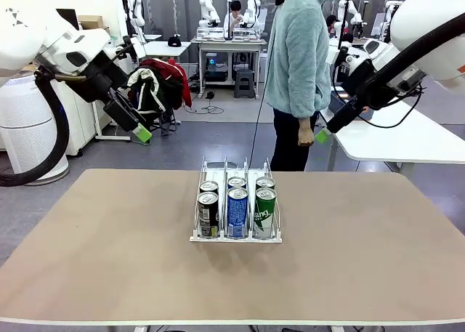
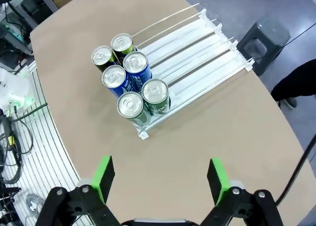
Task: Fill the beverage cans into the dispenser.
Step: Pick up the Ionic drink handed by the human.
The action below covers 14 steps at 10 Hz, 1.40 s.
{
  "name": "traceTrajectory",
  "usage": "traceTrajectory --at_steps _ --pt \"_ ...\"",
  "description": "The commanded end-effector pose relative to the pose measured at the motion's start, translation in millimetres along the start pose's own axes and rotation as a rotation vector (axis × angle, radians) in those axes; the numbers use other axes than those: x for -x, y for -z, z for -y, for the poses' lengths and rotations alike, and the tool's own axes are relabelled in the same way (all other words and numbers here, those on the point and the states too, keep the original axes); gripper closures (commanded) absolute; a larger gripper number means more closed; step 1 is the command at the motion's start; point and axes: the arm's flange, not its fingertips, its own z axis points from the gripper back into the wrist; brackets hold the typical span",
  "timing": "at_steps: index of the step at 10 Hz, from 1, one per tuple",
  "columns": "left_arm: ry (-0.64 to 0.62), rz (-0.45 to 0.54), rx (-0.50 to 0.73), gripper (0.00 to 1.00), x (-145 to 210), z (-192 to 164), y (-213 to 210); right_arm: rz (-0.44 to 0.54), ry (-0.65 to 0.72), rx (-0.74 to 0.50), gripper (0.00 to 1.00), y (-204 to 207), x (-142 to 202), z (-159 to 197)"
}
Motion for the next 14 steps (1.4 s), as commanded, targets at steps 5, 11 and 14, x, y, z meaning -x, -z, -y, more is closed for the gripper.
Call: traceTrajectory --at_steps 5,11,14 --pt "-0.066 -0.014 -0.059 0.00 -5 3 -18 0.019 -0.030 -0.007 0.00 -22 -10 7" --pt "-0.029 0.004 -0.210 0.00 -45 -4 -77 0.097 -0.022 0.150 0.00 -93 -62 19" --pt "-0.021 0.024 -0.185 0.00 -49 -4 -83 0.116 -0.049 0.119 0.00 -95 -58 14"
